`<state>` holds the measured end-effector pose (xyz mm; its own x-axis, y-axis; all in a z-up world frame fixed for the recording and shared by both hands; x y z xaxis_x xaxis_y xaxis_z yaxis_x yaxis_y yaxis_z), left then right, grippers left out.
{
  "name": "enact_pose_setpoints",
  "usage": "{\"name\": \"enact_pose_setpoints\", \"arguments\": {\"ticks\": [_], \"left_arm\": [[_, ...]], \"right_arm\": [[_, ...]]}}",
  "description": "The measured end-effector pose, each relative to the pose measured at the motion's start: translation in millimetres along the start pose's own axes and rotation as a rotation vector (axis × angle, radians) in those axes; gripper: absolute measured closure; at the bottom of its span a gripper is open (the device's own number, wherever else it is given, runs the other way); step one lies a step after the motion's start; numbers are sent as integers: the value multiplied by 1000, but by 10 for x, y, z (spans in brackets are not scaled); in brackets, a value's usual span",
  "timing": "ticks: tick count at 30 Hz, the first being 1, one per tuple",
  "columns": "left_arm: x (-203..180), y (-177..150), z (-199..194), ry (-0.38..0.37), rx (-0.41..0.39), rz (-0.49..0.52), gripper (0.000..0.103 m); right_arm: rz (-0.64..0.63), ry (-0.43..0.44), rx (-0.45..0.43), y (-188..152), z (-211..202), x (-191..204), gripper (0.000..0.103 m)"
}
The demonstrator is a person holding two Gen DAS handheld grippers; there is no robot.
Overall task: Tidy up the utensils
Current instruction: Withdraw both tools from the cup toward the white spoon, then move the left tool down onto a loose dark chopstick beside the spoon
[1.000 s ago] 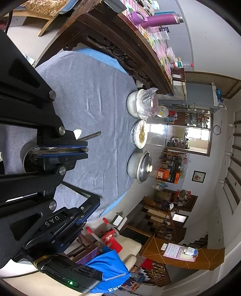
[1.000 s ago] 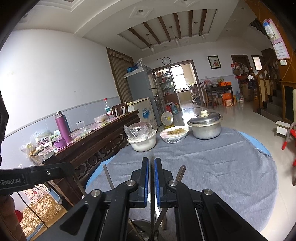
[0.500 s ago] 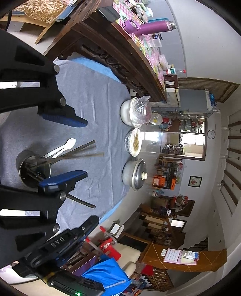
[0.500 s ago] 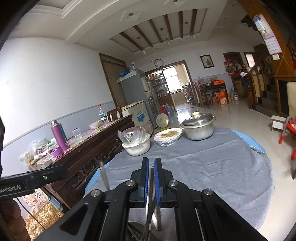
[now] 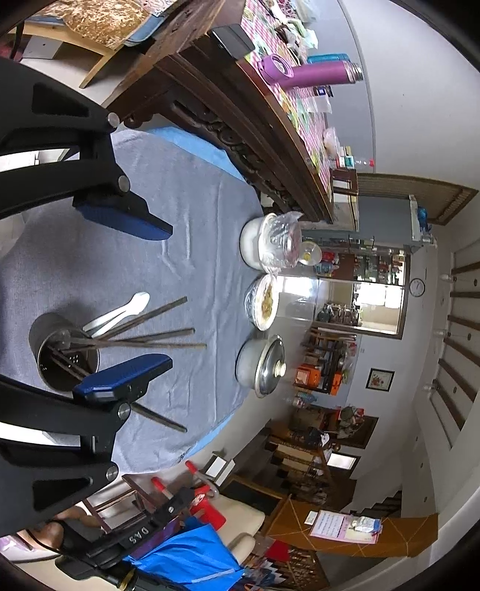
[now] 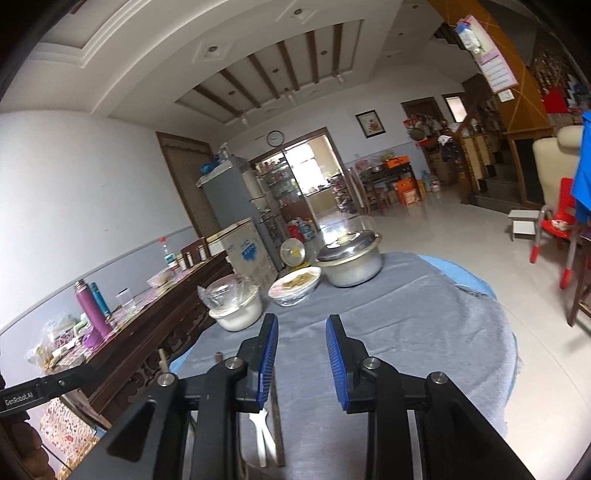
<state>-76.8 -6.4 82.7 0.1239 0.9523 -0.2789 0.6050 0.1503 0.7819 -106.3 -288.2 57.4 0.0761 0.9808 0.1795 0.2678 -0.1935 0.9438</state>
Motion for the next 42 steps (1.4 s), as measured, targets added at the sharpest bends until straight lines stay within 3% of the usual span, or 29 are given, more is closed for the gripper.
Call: {"name": "enact_pose_setpoints", "arguments": {"ticks": [12,27,36,42], "left_arm": [[558,22,150,80,10,-93,35],[944,-468,1078,134,224,-133,35],[868,-627,1960,31,348,-124,35],[629,-538,2538,-56,412,-159,35]], "right_arm": [[106,-15,89,-206,132,-328,74],[219,24,293,-857,691,-510,74],[232,62,383,-1199,1034,-537,74],[243,86,412,-1325,1231,-559,74]]}}
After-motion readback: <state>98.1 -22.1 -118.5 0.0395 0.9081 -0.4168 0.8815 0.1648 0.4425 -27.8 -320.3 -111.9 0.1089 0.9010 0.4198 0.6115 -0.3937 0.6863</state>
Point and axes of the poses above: each gripper's, at about its wrist camera, not at the fingertips, and z roughly the way its jaws point, x to its left, y to its top, the point moved 8 cm from there along z, roughly the way its jaws point, and after that the axes turned 11 degrees about -z, right-handed, at the moved point
